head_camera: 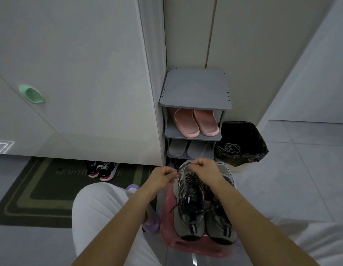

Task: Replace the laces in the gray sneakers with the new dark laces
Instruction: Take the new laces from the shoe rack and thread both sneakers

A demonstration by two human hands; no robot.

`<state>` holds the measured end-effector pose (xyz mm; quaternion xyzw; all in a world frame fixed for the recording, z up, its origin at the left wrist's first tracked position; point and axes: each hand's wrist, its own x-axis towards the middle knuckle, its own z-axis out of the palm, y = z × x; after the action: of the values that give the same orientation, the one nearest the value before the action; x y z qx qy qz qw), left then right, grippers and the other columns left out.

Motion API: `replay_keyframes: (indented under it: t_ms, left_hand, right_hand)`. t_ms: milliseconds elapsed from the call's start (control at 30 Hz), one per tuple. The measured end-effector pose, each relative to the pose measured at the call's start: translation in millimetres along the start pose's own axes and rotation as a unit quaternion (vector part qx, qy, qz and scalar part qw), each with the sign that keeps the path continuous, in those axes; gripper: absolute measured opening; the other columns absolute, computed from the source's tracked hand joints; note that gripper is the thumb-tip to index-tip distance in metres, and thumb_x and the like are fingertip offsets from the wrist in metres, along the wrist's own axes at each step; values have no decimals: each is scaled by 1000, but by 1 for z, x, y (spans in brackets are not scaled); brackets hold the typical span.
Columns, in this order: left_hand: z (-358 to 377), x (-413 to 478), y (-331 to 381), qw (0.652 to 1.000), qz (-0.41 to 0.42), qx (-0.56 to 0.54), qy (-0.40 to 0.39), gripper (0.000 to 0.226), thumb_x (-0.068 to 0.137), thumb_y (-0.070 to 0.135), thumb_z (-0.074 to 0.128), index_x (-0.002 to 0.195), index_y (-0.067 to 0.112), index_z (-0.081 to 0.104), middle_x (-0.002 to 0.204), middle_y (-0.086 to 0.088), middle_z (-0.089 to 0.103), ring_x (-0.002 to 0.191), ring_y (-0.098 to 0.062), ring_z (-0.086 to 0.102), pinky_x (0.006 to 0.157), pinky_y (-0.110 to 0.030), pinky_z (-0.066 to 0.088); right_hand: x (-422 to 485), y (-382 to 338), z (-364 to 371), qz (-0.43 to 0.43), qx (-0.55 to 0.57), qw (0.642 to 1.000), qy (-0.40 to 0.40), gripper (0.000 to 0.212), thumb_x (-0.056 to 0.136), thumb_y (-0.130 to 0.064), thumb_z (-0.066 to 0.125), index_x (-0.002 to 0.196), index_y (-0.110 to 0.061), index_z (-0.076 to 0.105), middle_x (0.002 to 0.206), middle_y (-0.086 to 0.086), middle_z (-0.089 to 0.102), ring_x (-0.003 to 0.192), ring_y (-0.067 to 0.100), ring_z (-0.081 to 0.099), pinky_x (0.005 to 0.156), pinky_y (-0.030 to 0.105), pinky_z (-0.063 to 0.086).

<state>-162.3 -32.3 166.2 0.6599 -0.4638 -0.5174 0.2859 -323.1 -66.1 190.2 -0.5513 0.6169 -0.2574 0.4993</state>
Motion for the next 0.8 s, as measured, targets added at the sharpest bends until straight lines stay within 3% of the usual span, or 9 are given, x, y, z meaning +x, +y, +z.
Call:
replay_keyframes:
  t_ms: [133,200,267,333,400,500,567,700,800]
  left_hand:
    - [7,-1,-14,994,25,107,-12,17,91,14,60,97,1,69,79,-4,60,67,-10,52,60,-17,41]
    - [10,0,-24,986,28,166,-6,18,89,17,63,94,2,71,78,-5,60,68,-11,51,65,-22,39]
    - [15,-2,-28,982,23,188,3,14,88,16,63,83,6,71,71,-2,58,64,-10,50,64,-22,38]
    - [21,-2,-29,992,9,124,25,22,87,12,65,65,11,64,53,6,53,50,-4,47,57,-21,39]
    - [28,-4,-28,997,-31,-5,64,25,86,7,66,62,15,62,43,9,54,39,2,48,48,-16,42]
    - [38,-7,-30,985,-51,-116,117,24,87,1,63,67,15,63,56,1,62,46,0,59,51,-16,50]
    - [42,-8,-31,974,-58,-165,142,23,87,-3,61,70,13,61,62,-3,63,51,-4,62,57,-18,53]
    - [46,-6,-28,967,-62,-174,178,21,84,-2,64,72,13,58,68,-8,63,66,-22,63,71,-37,54]
    - [45,-6,-26,974,-51,-154,157,23,84,-6,62,72,13,55,65,-7,61,62,-19,60,62,-32,52]
  right_hand:
    - [1,6,-5,14,63,997,37,14,85,-16,66,72,-16,63,62,-5,54,58,6,47,59,19,40]
    - [0,8,-5,2,52,998,38,4,84,-17,68,81,-14,68,69,-5,60,64,6,54,66,22,43]
    - [-2,7,-4,-17,7,1000,21,12,84,-18,69,94,-14,71,77,-5,65,72,7,60,74,23,46]
    - [-6,9,-3,-40,-63,997,-1,22,85,-21,66,107,-21,65,85,-5,67,81,9,62,78,22,47]
    - [-13,15,-3,-65,-122,990,6,27,87,-22,63,110,-29,51,88,-6,67,85,9,60,77,22,44]
    - [-24,37,-3,-97,-199,974,38,12,87,-22,61,94,-23,52,86,-7,58,82,10,56,74,23,46]
    - [-29,56,-1,-130,-255,958,32,4,85,-22,64,85,-21,59,89,-8,53,89,9,50,83,25,45]
    - [-33,75,6,-140,-285,948,15,20,83,-32,67,98,-20,72,118,-1,52,114,18,44,99,30,36]
    - [-34,72,10,-120,-309,944,-2,28,86,-40,62,109,-25,69,134,-2,44,127,18,35,106,36,33]
